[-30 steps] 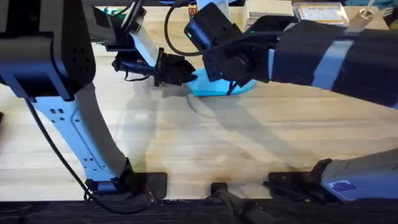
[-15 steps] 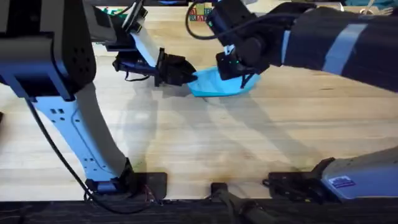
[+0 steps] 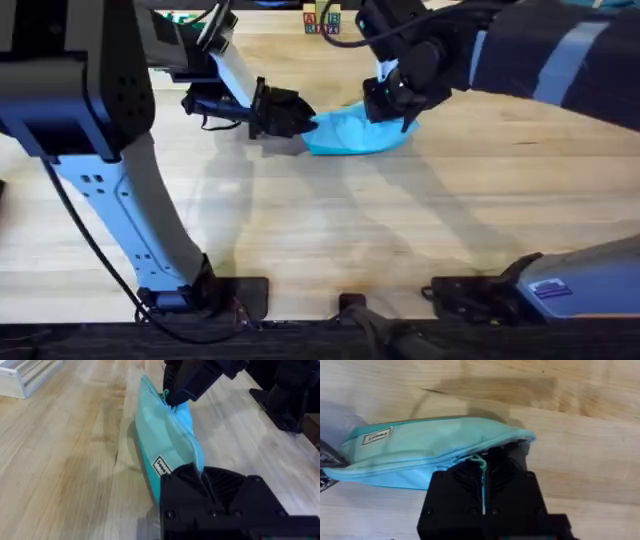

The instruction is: Unzip the bag, pick up the pens from the table one at a time and place them inside, then zip the bag closed.

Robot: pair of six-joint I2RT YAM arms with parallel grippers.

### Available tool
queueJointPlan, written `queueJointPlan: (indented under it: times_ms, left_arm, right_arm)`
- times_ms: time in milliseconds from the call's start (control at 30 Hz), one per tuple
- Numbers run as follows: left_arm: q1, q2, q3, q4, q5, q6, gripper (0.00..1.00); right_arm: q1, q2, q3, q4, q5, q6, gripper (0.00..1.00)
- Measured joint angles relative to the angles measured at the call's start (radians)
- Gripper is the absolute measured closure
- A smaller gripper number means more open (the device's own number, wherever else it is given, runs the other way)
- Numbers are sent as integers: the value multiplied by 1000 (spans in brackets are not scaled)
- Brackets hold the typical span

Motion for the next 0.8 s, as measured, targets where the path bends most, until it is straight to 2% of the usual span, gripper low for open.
queueJointPlan:
  times_ms: [533,800]
  left_arm:
    - [0,0,1,0,2,0,959]
    - [1,0,1,-1,1,0,959]
  right_arm:
    - [-95,0,0,-8,-28,-69,970]
    - [-98,0,34,-23,-26,-93,970]
